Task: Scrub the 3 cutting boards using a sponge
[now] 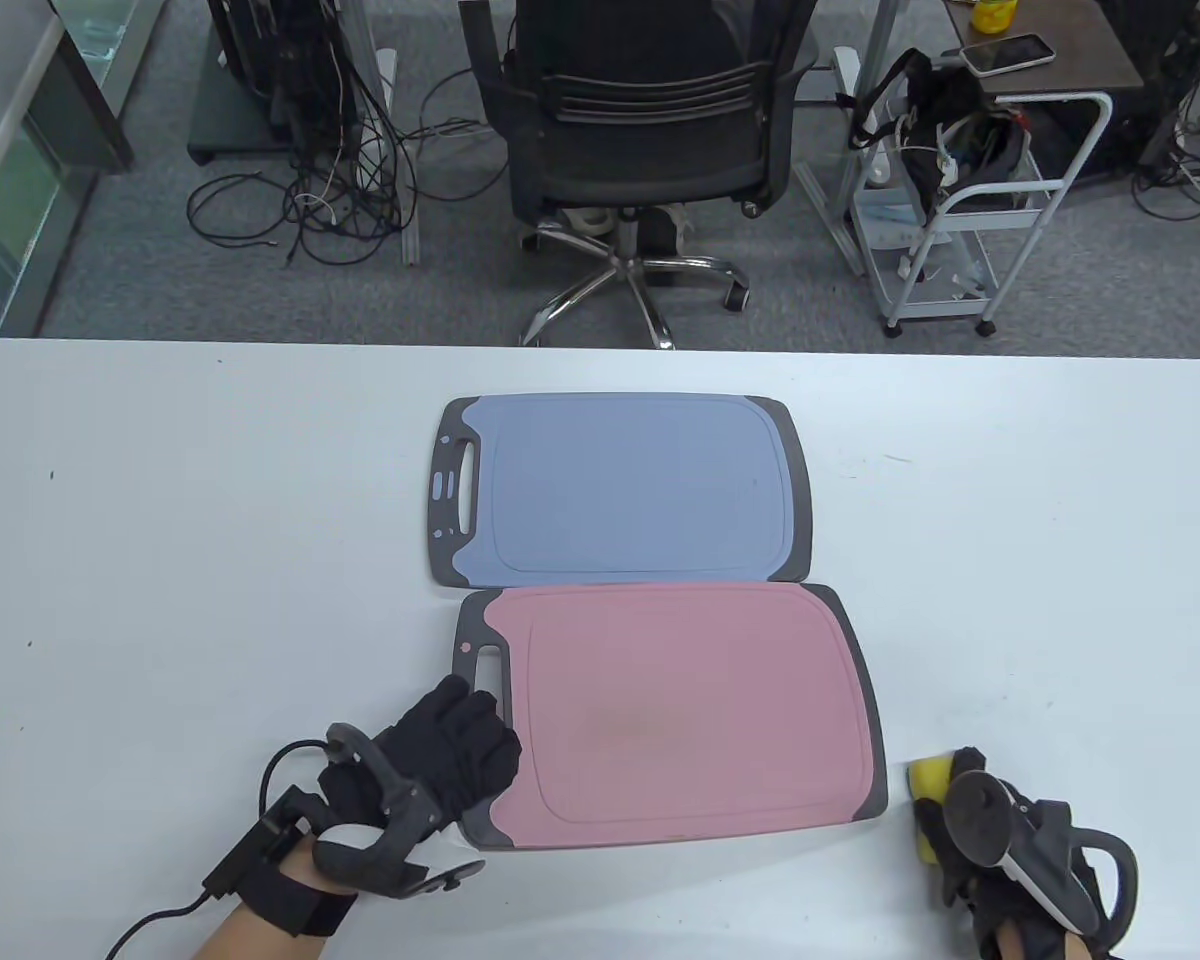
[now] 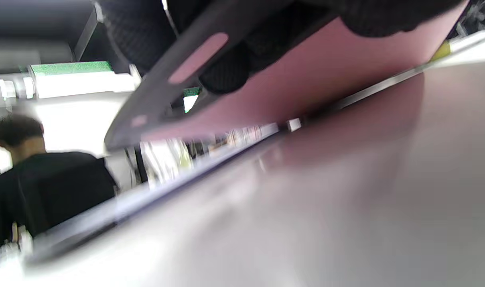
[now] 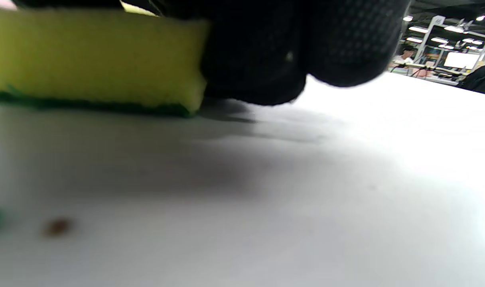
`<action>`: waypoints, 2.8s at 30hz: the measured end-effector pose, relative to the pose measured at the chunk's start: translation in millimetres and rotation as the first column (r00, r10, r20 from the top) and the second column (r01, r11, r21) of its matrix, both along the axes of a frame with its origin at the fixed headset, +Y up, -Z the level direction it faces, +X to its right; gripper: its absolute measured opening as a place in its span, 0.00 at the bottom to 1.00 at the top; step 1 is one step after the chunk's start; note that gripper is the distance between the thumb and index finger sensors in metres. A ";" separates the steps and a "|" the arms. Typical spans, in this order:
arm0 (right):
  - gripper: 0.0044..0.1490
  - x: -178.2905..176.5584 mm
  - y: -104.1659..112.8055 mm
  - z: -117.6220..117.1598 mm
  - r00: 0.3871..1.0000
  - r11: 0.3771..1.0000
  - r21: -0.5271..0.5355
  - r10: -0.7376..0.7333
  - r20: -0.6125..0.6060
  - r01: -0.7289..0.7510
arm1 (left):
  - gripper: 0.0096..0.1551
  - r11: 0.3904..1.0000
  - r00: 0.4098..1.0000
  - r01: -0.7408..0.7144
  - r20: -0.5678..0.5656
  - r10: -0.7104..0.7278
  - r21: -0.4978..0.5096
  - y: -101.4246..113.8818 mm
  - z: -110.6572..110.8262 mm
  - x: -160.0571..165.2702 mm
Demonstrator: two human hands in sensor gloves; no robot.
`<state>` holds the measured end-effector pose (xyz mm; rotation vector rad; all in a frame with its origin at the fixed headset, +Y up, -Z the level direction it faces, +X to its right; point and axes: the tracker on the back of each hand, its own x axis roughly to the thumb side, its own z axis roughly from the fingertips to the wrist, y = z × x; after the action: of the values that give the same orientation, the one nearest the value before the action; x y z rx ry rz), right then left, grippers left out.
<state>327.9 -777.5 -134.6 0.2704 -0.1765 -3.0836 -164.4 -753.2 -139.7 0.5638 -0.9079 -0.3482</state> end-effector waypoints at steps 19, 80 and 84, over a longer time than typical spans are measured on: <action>0.48 19.8 15.2 -2.8 0.965 0.952 0.164 -0.261 0.002 0.257 | 0.23 0.963 0.977 -0.184 -0.068 0.200 0.196 80.3 -102.5 -29.0; 0.47 -70.6 38.1 -80.9 0.999 0.995 0.101 0.027 -0.041 -0.023 | 0.58 0.759 0.812 -0.467 -0.560 0.164 -0.454 15.9 -53.7 -8.4; 0.47 -86.7 39.5 -116.5 0.997 0.996 0.054 0.073 -0.003 -0.073 | 0.57 0.752 0.805 -0.476 -0.571 0.164 -0.455 10.9 -55.9 -14.4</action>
<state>241.2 -738.0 -251.1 0.2650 -0.0813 -3.0197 -178.8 -742.4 -195.6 0.0360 -0.3471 0.1286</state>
